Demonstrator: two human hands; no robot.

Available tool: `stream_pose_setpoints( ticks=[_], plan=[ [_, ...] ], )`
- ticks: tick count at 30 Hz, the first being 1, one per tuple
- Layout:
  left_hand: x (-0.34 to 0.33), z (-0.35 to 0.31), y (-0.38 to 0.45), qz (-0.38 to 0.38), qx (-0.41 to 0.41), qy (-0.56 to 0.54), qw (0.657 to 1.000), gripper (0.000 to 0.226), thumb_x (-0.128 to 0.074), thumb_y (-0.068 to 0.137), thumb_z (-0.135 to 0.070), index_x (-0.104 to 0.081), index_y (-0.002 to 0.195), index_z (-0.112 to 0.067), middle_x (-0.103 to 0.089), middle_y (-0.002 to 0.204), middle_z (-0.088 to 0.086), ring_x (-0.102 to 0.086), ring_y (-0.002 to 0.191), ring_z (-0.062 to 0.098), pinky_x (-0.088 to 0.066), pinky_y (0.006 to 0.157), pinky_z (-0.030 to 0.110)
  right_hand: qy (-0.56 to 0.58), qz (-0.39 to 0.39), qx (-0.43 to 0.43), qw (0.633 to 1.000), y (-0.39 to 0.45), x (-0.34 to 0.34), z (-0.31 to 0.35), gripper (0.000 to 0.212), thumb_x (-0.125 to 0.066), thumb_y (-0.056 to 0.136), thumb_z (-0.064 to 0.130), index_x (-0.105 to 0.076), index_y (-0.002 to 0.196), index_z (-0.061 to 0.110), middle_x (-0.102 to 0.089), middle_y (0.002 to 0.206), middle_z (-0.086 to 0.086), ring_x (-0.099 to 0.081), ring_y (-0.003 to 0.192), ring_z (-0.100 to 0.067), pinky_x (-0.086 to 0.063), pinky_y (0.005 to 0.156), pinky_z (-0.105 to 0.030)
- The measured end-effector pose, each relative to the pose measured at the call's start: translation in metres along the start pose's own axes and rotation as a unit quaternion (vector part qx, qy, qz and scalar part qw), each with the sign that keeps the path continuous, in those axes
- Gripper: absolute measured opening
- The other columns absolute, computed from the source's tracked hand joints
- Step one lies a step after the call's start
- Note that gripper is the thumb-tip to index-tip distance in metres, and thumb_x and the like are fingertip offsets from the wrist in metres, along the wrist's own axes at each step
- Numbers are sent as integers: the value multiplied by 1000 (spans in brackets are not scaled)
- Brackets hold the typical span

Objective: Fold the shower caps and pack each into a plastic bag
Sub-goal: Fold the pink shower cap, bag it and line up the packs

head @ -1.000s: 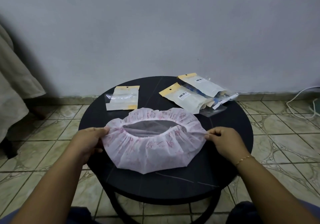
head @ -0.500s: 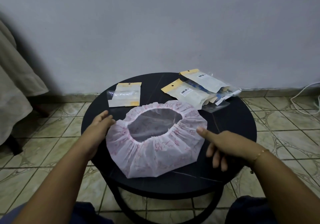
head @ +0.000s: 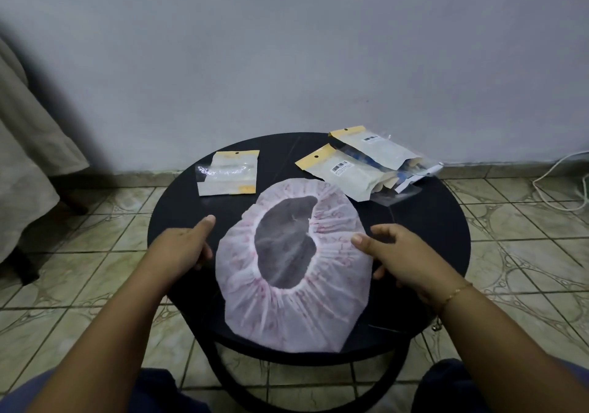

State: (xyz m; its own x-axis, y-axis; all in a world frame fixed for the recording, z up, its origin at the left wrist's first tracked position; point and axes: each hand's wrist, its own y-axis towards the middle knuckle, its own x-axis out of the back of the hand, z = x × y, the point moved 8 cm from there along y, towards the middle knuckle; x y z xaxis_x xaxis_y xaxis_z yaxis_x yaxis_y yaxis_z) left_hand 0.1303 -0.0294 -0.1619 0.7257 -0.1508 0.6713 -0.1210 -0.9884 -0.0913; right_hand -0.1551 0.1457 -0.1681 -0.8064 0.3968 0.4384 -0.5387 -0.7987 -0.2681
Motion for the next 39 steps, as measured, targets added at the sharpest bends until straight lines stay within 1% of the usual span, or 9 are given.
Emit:
stream_pose_setpoints(
  ticks=[8,12,16,21,25,29,32,35,39],
  plan=[
    [-27,-6,0,58,26,-48,997,73,-55,76,-69,-71,81,3,-70,83,14,-66,80,28,-50,74,36,47,-23,-29,998,6,2,-7,32,-71,80,29,-65,97,3,-67,77,-6,-56,52,-10,-40,39,-21],
    [-30,-5,0,84,37,-101,991,43,-75,71,-50,-74,75,-7,-73,79,8,-68,79,24,-54,78,38,33,-30,-49,998,10,4,-13,29,-70,82,32,-63,71,6,-61,58,-8,-44,43,-15,-35,37,-22],
    [-18,11,10,55,62,-182,980,27,-80,72,-29,-71,77,-4,-73,82,14,-68,76,26,-55,77,38,15,-76,-43,996,15,17,-14,30,-67,84,30,-65,77,1,-61,60,-10,-47,44,-15,-38,43,-23],
    [-4,22,17,15,62,-112,992,34,-76,78,-32,-58,64,-6,-59,60,9,-51,51,22,-41,52,27,-37,-142,-35,989,28,37,-19,33,-64,87,29,-64,76,-3,-63,69,-16,-55,62,-24,-46,63,-32],
    [-2,22,15,-2,53,21,998,39,-68,83,-39,-59,66,-5,-60,60,9,-53,55,21,-37,52,27,-134,-153,-26,979,38,34,-21,32,-54,92,35,-60,71,10,-60,73,-7,-56,73,-25,-42,67,-31],
    [-2,10,14,-43,-36,123,991,23,-67,82,-36,-61,91,-15,-62,99,4,-58,84,18,-47,75,34,-133,-166,23,977,38,28,-10,35,-46,94,42,-59,79,13,-62,78,-7,-58,73,-23,-44,65,-32],
    [-11,-6,5,-22,-150,160,975,64,-68,75,-21,-41,133,-28,-20,151,0,-34,131,22,-34,104,43,14,-133,64,989,33,20,-1,37,-45,92,48,-60,97,15,-64,86,-5,-61,74,-21,-44,59,-29],
    [-29,-22,-10,50,-232,213,948,80,-63,75,-17,-26,140,-45,18,155,-16,-11,143,17,-24,109,48,53,-100,59,992,27,17,5,46,-48,88,54,-52,118,20,-61,103,1,-59,93,-18,-48,74,-32],
    [-47,-19,-14,110,-214,303,922,70,-53,84,-35,-18,142,-50,7,157,-15,-22,140,16,-23,110,43,-49,-103,38,993,21,23,4,67,-53,83,60,-41,133,16,-57,110,2,-55,101,-17,-43,85,-33]
  ],
)
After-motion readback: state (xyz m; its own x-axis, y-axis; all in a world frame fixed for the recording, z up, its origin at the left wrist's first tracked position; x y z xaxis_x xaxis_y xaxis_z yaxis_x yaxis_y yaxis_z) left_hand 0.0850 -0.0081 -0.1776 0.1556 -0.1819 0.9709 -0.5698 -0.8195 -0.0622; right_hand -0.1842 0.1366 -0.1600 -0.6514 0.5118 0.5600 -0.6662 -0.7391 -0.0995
